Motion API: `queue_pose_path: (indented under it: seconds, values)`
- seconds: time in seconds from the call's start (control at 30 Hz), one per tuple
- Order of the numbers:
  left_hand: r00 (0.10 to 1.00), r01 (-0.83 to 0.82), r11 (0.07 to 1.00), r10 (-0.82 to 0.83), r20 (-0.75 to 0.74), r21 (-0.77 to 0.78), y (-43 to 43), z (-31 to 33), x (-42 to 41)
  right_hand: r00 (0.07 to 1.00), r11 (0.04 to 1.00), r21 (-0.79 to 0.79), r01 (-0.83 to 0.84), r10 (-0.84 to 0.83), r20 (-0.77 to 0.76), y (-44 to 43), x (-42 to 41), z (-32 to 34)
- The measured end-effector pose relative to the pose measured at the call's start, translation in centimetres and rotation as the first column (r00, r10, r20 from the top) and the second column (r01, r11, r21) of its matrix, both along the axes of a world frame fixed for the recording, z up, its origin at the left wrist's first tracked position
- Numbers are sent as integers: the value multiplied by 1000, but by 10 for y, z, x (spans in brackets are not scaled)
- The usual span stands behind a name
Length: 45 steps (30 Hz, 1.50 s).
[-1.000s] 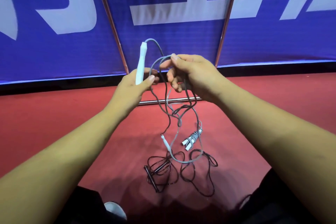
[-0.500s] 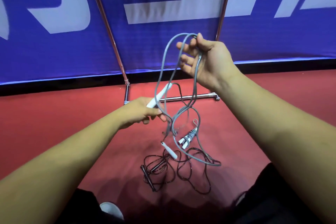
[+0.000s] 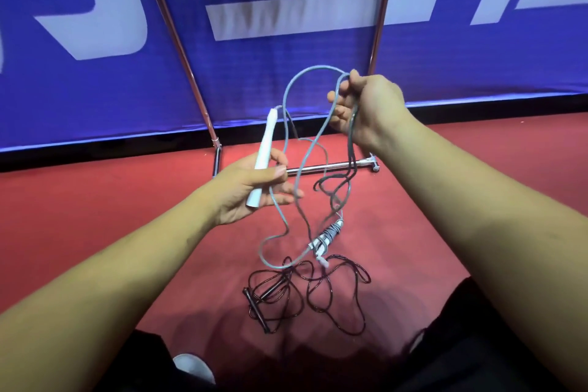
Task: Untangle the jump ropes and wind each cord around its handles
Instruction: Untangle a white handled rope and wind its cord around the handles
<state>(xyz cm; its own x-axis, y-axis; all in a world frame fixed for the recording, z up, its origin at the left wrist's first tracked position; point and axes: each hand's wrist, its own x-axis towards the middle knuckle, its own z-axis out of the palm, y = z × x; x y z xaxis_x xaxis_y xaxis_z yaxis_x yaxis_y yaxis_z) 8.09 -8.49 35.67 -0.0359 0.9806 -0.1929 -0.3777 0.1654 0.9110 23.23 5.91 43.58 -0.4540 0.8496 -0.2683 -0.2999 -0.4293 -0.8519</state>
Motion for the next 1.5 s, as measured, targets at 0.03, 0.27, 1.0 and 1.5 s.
queue_pose_path:
  seconds: [0.03,0.27,1.0,1.5]
  values:
    - [1000,-17,1000,17,-12,6,0,2,-1,997,999,32,29,-31,77,2,1,-4]
    - [963,-215,972,195,184,97,6,30,-5,433,775,513,-368,-346,832,-12,-2,-33]
    - [844,-430,900,371,388,74,-4,56,-27,779,566,545,-618,349,521,-92,-44,-70]
    - [920,-226,967,173,-351,-117,-18,33,-25,942,956,80,-283,261,210,-54,-26,-15]
